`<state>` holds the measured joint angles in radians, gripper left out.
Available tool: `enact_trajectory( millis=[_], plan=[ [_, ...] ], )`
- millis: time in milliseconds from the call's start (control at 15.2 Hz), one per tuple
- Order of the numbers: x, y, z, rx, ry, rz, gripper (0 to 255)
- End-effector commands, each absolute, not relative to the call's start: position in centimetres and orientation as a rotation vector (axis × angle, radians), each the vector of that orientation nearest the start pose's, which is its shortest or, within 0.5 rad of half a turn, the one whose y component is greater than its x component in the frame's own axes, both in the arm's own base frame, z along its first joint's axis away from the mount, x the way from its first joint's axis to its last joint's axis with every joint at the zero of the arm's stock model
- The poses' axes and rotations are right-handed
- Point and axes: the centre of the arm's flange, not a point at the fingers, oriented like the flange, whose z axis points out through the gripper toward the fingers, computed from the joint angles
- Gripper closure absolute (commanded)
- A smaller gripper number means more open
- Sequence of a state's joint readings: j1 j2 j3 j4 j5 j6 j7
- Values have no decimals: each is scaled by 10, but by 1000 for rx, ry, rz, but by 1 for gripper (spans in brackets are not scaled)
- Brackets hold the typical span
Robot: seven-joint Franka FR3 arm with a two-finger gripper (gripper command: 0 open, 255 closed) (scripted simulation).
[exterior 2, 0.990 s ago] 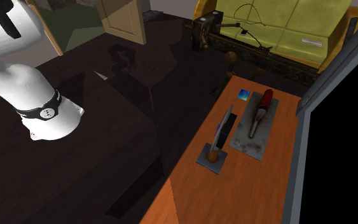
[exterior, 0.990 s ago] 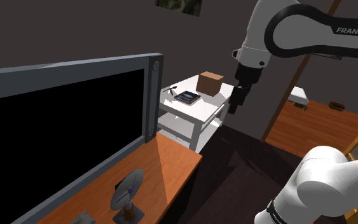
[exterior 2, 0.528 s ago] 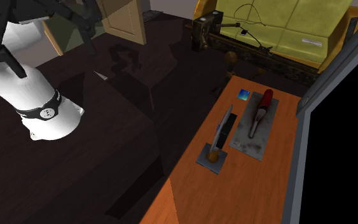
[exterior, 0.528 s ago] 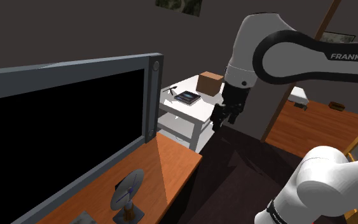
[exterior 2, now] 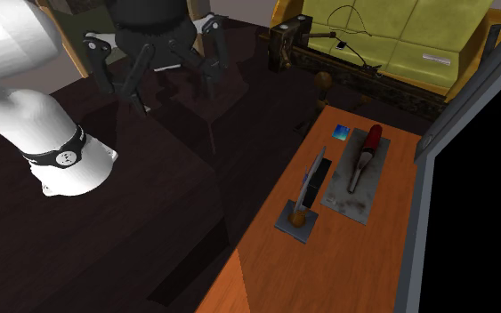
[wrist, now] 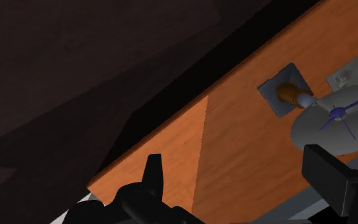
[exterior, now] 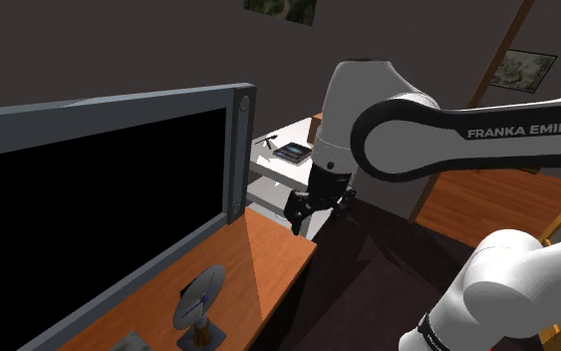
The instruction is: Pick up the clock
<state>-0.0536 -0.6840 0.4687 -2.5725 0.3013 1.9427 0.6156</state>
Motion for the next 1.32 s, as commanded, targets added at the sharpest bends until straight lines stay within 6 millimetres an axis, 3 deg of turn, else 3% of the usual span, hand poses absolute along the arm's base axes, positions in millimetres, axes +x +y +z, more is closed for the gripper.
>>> enact_trajectory(
  millis=[0, 660, 1254],
  plan=[
    [331, 185, 444, -3043, 750, -33, 0],
    [394, 271, 374, -2827, 1276, -55, 0],
    [473, 324, 318, -2570, 1688, -72, 0]
  ],
)
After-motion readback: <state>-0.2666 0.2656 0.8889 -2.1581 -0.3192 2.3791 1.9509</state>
